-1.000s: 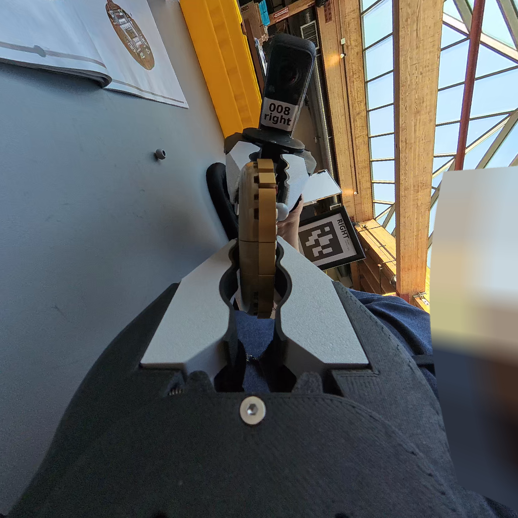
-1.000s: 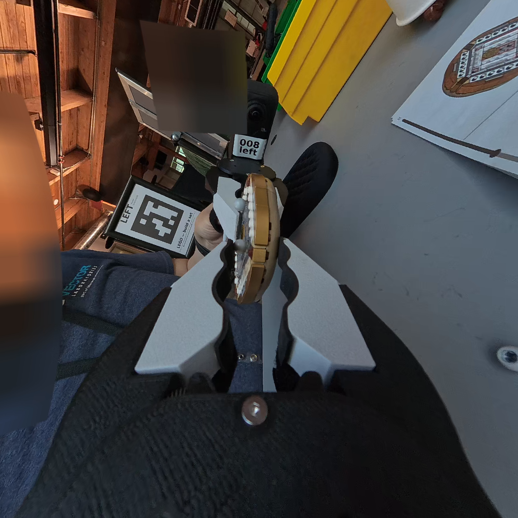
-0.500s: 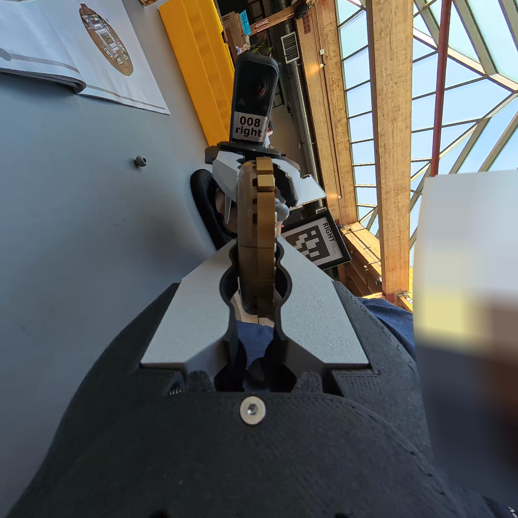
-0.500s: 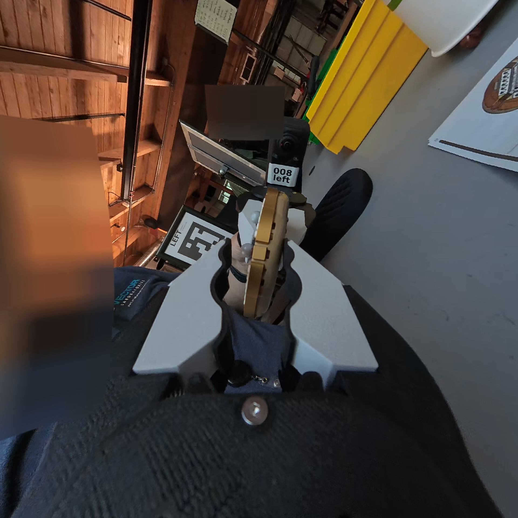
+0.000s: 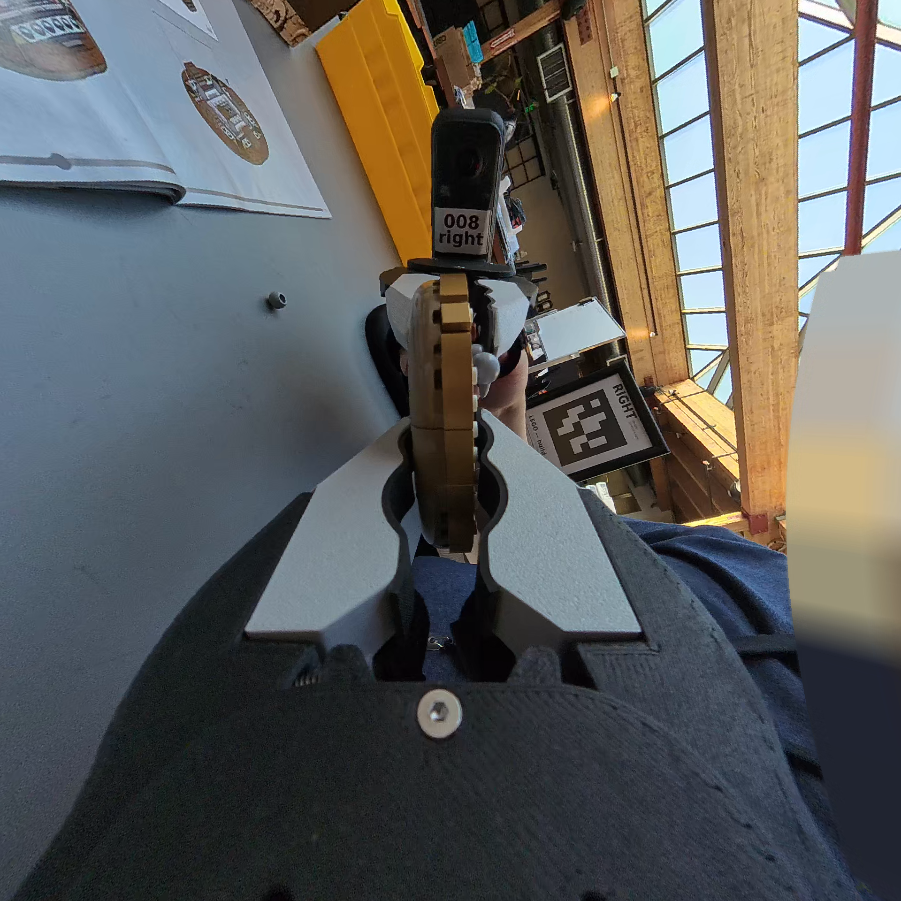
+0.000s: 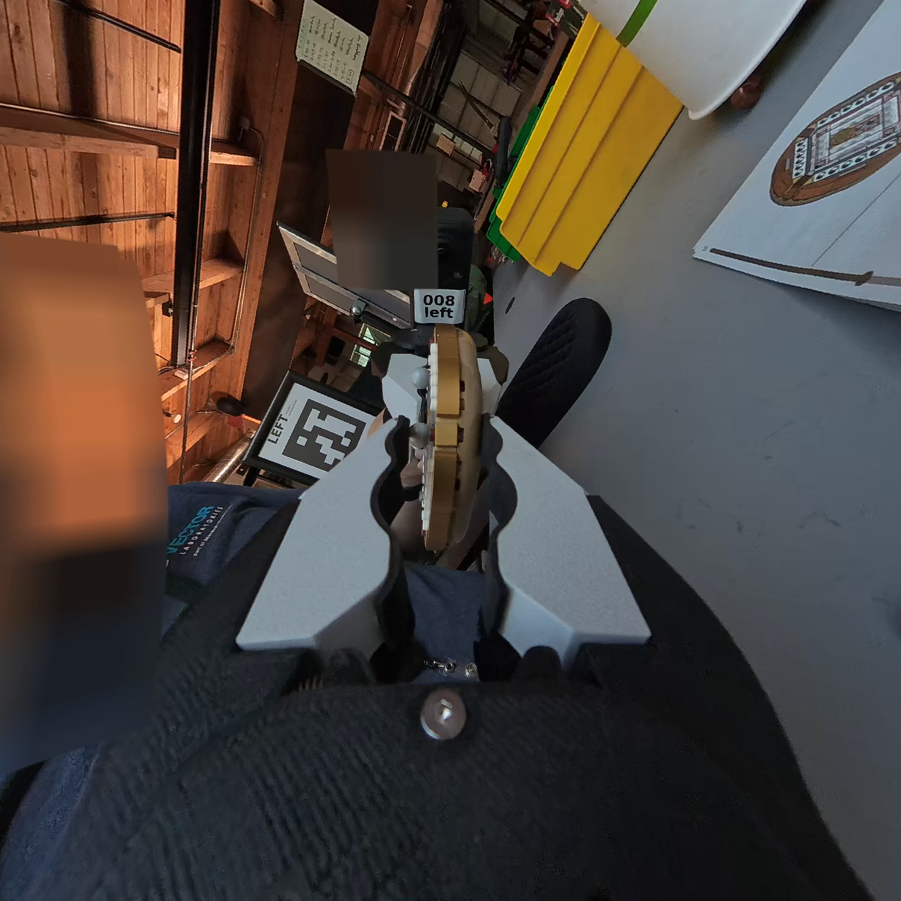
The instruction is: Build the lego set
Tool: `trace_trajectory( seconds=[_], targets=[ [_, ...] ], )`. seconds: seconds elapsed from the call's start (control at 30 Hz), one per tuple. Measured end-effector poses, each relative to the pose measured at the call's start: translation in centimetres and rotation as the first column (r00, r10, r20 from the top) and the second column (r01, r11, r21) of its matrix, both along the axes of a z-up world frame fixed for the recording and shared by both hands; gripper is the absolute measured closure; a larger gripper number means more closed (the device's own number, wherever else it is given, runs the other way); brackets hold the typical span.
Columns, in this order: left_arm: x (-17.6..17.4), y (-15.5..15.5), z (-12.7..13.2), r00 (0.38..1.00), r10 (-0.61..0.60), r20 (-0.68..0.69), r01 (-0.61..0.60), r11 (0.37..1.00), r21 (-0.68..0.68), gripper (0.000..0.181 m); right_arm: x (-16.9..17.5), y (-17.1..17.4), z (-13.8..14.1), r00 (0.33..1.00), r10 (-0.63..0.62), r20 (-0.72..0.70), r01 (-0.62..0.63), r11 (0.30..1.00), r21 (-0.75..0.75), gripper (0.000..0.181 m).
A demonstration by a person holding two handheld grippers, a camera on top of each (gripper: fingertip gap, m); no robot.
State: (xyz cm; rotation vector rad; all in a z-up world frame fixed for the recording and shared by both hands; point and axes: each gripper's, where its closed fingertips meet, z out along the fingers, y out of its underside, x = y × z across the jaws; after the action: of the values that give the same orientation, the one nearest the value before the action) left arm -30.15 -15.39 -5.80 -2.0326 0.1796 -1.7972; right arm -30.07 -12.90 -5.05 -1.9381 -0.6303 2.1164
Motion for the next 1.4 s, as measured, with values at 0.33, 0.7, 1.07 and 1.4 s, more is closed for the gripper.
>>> trace_trajectory(
  seconds=[0.33,0.7,1.07,1.4],
  targets=[
    [0.1,-0.2,-0.2,1.000,0.004,0.013,-0.003,1.000,-0.006,0.162,-0.2,0.2,0.0,0.999,-0.030,-0.032,0.029,0.999,-0.015,0.153],
    [-0.1,0.0,0.0,1.000,0.019,-0.002,-0.019,1.000,0.013,0.162,-0.4,-0.1,0.2,0.999,-0.038,-0.017,0.038,0.998,0.041,0.151],
    [-1.0,1.1,2.0,0.996,-0.035,-0.084,0.041,0.996,0.074,0.162,-1.3,1.2,2.6,0.992,-0.055,-0.114,0.069,0.989,0.127,0.152],
    [-1.2,1.2,9.2,0.941,-0.149,-0.304,0.209,0.961,0.178,0.161,-2.0,0.9,10.4,0.925,-0.040,-0.378,0.122,0.973,0.196,0.151]
  ],
)
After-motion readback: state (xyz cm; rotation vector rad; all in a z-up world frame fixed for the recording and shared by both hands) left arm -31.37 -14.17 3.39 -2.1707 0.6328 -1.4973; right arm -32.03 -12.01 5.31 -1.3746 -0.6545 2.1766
